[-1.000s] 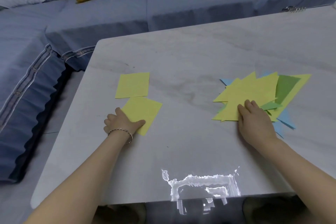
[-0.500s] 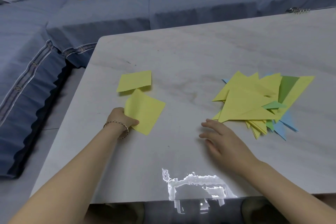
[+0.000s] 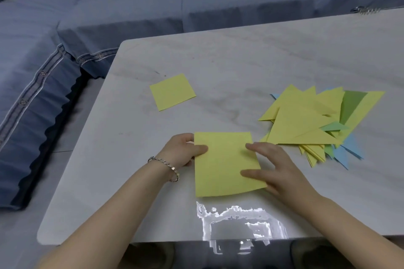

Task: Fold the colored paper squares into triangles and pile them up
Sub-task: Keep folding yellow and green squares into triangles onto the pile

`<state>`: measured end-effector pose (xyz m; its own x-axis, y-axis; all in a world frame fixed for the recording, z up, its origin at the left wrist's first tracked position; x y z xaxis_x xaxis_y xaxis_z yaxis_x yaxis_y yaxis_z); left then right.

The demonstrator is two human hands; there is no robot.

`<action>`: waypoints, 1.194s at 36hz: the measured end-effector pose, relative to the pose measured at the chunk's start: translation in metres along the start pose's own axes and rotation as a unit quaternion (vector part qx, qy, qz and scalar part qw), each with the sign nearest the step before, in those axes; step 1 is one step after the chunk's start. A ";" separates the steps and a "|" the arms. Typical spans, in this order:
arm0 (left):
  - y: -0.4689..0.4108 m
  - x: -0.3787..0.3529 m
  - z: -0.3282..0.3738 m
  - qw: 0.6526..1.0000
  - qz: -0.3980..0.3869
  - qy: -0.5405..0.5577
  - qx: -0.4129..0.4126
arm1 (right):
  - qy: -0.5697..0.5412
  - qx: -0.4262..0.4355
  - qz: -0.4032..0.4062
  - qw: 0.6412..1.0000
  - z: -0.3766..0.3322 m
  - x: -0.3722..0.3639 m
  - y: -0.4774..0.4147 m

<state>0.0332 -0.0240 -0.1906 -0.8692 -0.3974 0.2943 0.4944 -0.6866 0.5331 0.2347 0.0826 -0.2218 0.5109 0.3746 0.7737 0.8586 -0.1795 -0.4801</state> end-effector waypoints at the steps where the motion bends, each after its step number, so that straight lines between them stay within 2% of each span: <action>1: -0.001 -0.002 0.001 1.000 0.020 0.007 -0.005 | 0.004 0.008 -0.007 1.000 -0.002 0.001 0.001; 5: -0.001 -0.013 0.009 0.994 0.084 0.006 -0.072 | -0.017 0.020 -0.037 0.999 -0.005 0.003 0.004; 8: 0.002 -0.021 0.015 0.983 0.104 -0.049 -0.141 | -0.083 -0.023 -0.044 0.995 -0.011 0.005 -0.002; 10: 0.008 -0.029 0.020 0.975 0.090 -0.100 -0.179 | -0.127 -0.076 -0.037 0.988 -0.014 0.006 -0.006; 13: 0.017 -0.043 0.027 0.965 0.034 -0.153 -0.212 | -0.193 -0.200 0.001 0.961 -0.014 0.008 -0.011; 17: 0.026 -0.055 0.029 0.971 -0.015 -0.115 -0.209 | -0.241 -0.316 0.069 0.915 -0.009 0.012 -0.021; 19: 0.028 -0.058 0.029 0.977 -0.016 -0.081 -0.198 | -0.281 -0.344 0.086 0.892 -0.007 0.013 -0.023; 22: 0.029 -0.058 0.028 0.980 0.024 -0.033 -0.197 | -0.332 -0.375 0.104 0.859 -0.009 0.014 -0.025; 26: 0.034 -0.059 0.026 0.977 0.070 0.027 -0.201 | -0.331 -0.393 0.133 0.848 -0.012 0.012 -0.025; 33: 0.037 -0.059 0.018 0.975 0.116 0.023 -0.189 | -0.373 -0.420 0.193 0.804 -0.016 0.011 -0.025; 43: 0.037 -0.060 0.015 0.973 0.127 0.043 -0.185 | -0.362 -0.411 0.188 0.815 -0.020 0.014 -0.027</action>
<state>0.1033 -0.0161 -0.1763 -0.7218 -0.6224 0.3026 0.6772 -0.7253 0.1238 0.2196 0.0744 -0.1892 0.8421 0.5373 0.0467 0.5358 -0.8433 0.0417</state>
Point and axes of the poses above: each hand's wrist, its own y-axis away from the middle knuckle, its own x-axis out of the back of the hand, z = x × y, the point moved 3 cm from there along -y, towards the middle knuckle, and after that the axes turned 2 degrees about -y, right-handed, at the moved point
